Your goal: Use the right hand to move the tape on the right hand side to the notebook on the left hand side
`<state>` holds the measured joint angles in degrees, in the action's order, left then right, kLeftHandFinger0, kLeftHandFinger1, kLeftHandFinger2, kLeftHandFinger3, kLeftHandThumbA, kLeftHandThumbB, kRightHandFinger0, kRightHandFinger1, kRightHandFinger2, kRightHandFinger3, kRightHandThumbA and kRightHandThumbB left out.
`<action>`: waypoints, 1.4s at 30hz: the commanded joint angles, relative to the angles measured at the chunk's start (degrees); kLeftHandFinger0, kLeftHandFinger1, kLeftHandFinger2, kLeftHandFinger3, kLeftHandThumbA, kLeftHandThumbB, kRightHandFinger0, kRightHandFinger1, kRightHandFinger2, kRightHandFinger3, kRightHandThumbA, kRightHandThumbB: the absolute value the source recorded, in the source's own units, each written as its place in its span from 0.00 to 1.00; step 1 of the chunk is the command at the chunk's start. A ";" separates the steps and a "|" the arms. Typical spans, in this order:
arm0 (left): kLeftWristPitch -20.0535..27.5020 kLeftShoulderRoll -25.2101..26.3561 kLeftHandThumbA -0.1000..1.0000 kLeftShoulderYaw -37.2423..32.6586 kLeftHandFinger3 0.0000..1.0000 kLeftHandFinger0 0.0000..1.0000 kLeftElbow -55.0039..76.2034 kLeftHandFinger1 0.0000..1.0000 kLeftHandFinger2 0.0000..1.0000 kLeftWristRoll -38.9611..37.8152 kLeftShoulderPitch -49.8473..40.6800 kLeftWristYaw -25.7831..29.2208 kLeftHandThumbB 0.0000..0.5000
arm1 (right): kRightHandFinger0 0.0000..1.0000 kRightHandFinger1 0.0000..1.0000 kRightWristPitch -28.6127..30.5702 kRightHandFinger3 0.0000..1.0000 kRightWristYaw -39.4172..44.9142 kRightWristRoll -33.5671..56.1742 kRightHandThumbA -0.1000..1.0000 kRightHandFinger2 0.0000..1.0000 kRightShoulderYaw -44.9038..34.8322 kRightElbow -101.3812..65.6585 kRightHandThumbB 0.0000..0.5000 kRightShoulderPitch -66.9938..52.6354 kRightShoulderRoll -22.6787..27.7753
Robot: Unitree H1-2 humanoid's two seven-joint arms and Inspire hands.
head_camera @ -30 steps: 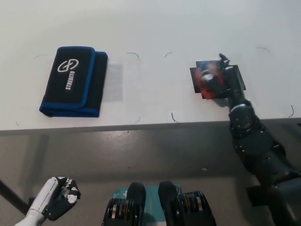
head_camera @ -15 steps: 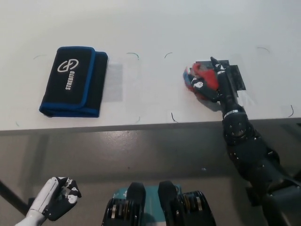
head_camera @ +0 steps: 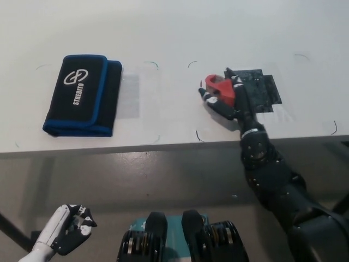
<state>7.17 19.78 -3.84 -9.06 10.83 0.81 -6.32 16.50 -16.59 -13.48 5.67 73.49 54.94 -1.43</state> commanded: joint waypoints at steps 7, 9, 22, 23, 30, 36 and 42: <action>-0.06 0.62 0.08 -0.94 0.67 0.06 1.72 0.16 0.39 0.78 1.59 -1.07 0.33 | 1.00 1.00 1.93 1.00 2.70 1.41 0.79 1.00 0.72 2.46 1.00 4.68 -7.15; -0.20 0.79 0.08 -1.03 0.68 0.08 1.72 0.18 0.41 0.83 1.90 -1.19 0.33 | 1.00 1.00 1.51 1.00 2.50 1.43 0.78 1.00 0.72 2.55 1.00 5.24 -7.67; -0.50 0.80 0.08 -1.55 0.70 0.15 2.09 0.25 0.47 1.25 3.32 -2.12 0.31 | 1.00 1.00 1.93 1.00 3.02 2.04 0.78 1.00 1.16 2.50 1.00 6.29 -10.10; -0.64 0.60 0.08 -1.83 0.70 0.16 1.87 0.26 0.48 1.44 3.68 -2.15 0.31 | 1.00 1.00 2.40 1.00 3.59 2.58 0.77 1.00 0.78 2.42 1.00 6.15 -10.15; -0.43 0.63 0.06 -2.53 0.70 0.11 1.26 0.21 0.45 1.29 4.58 -2.23 0.31 | 1.00 1.00 2.87 1.00 2.10 0.59 0.80 1.00 2.63 2.24 1.00 6.05 -11.61; 0.32 1.07 0.08 -2.53 0.70 0.13 1.37 0.23 0.46 1.37 4.33 -2.46 0.31 | 1.00 1.00 2.48 1.00 2.21 1.06 0.78 1.00 3.04 2.20 1.00 6.29 -11.85; -0.28 0.92 0.05 -2.02 0.70 0.13 2.26 0.24 0.45 1.15 3.28 -2.14 0.31 | 1.00 1.00 1.97 1.00 3.70 1.60 0.78 1.00 2.63 2.98 1.00 6.05 -10.29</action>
<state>6.39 19.88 -6.46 -8.40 11.87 4.42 -8.28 17.27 -15.00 -12.31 7.93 76.18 57.91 -11.65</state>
